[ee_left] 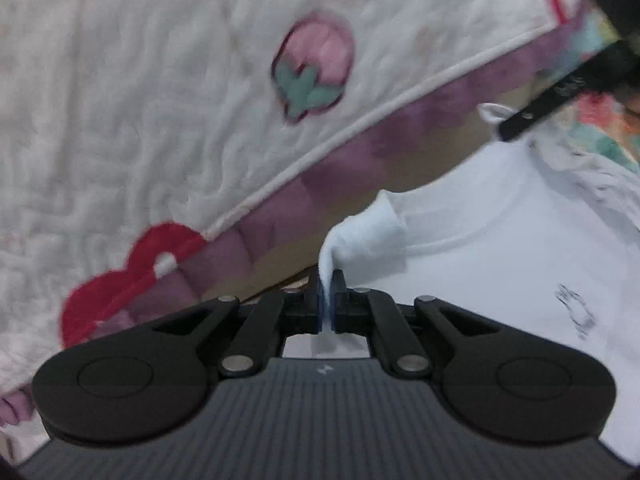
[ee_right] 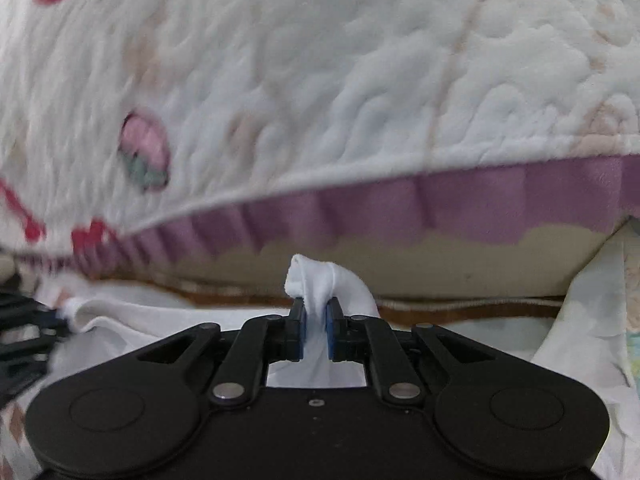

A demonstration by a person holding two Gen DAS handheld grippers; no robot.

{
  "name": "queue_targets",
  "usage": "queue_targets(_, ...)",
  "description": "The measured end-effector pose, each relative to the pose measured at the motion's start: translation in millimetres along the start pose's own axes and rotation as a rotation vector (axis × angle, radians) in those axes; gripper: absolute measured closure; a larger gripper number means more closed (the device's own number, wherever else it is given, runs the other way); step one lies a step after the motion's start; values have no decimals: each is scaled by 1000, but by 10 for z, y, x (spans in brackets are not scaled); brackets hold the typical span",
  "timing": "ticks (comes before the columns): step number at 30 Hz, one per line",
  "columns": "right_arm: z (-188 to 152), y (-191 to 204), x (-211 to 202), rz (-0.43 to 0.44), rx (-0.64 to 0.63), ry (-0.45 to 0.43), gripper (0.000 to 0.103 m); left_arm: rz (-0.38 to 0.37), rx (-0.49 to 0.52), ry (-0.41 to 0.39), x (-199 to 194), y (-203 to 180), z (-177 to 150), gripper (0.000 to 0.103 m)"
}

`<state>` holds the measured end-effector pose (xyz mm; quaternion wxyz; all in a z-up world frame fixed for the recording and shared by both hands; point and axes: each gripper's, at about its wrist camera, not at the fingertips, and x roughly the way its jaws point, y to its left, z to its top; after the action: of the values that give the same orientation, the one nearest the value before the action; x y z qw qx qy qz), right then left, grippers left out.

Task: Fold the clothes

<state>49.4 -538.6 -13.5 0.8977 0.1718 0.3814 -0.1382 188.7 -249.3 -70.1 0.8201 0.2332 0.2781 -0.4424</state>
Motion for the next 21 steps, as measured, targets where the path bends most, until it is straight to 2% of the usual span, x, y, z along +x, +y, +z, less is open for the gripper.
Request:
queue_targets(1, 22, -31, 42, -9, 21, -5, 89, 32, 6, 22, 131, -9, -13, 92)
queue_targets(2, 27, -64, 79, -14, 44, -13, 73, 69, 24, 42, 212, -22, -53, 87)
queue_targets(3, 0, -103, 107, -13, 72, -27, 68, 105, 42, 61, 292, -35, -94, 87)
queue_targets(4, -29, -146, 118, -7, 95, -40, 69, 124, 26, 63, 250, 24, -141, 86)
queue_targets(8, -187, -475, -123, 18, 161, -107, 63, 201, -41, 71, 82, 261, -328, 70)
queue_targets(11, -322, -831, -393, -43, 177, -92, 63, 110, -195, 73, -194, 515, -432, 65)
queue_targets(13, -413, -1083, -573, -90, 185, -82, 63, 38, -232, 92, -332, 525, -502, 63)
queue_targets(17, -685, -1577, -921, -159, 267, -61, 63, -48, -163, 89, -374, 105, -419, 63)
queue_targets(21, -979, -1757, -1123, -211, 246, -30, 58, -163, -83, 71, -216, -575, -243, 61)
